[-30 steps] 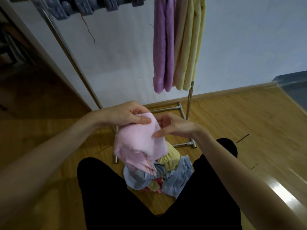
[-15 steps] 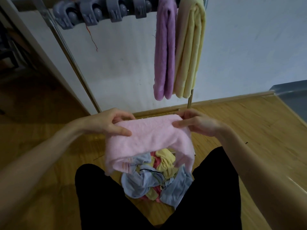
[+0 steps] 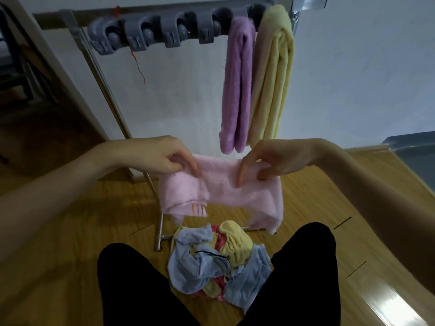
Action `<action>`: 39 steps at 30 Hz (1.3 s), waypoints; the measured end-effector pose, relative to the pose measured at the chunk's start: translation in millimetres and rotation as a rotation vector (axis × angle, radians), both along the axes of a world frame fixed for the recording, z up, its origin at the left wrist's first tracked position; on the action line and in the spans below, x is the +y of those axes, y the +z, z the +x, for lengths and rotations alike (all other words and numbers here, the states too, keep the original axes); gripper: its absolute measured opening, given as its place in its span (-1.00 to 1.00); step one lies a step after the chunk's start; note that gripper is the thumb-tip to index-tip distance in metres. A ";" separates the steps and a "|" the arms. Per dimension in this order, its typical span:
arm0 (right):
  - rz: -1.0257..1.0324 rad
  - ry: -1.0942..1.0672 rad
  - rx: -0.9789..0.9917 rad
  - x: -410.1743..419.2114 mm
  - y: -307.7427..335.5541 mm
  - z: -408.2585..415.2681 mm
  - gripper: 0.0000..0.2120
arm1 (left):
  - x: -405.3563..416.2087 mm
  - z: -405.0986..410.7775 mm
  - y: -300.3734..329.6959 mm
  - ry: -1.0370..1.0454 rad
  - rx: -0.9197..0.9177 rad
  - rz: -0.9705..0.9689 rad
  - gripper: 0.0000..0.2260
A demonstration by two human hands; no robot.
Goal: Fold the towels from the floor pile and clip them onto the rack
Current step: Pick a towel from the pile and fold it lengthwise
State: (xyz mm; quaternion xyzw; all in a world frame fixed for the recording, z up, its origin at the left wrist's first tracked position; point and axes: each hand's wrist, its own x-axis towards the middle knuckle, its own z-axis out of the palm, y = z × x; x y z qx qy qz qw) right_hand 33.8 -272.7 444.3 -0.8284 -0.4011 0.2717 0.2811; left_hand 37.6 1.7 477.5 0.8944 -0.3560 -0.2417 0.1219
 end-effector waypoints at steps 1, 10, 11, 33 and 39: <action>-0.033 -0.020 -0.052 0.7 3.1 2.1 -0.51 | -2.0 2.0 2.4 0.003 -0.062 0.032 -0.70; 0.133 -0.469 -0.753 -6.0 44.2 31.7 -0.44 | -25.4 26.2 14.0 0.292 -0.829 -0.227 -0.51; 0.165 -0.523 -0.825 -4.1 51.2 35.2 -0.44 | -30.3 30.1 18.9 0.301 -0.934 -0.276 -0.52; 0.352 -1.241 -1.162 19.2 90.4 138.7 -0.88 | -115.9 144.6 81.7 0.352 -1.247 -0.318 -0.51; 0.343 -1.159 -1.199 16.2 72.7 145.3 -0.76 | -114.4 156.2 74.8 0.337 -1.210 -0.275 -0.47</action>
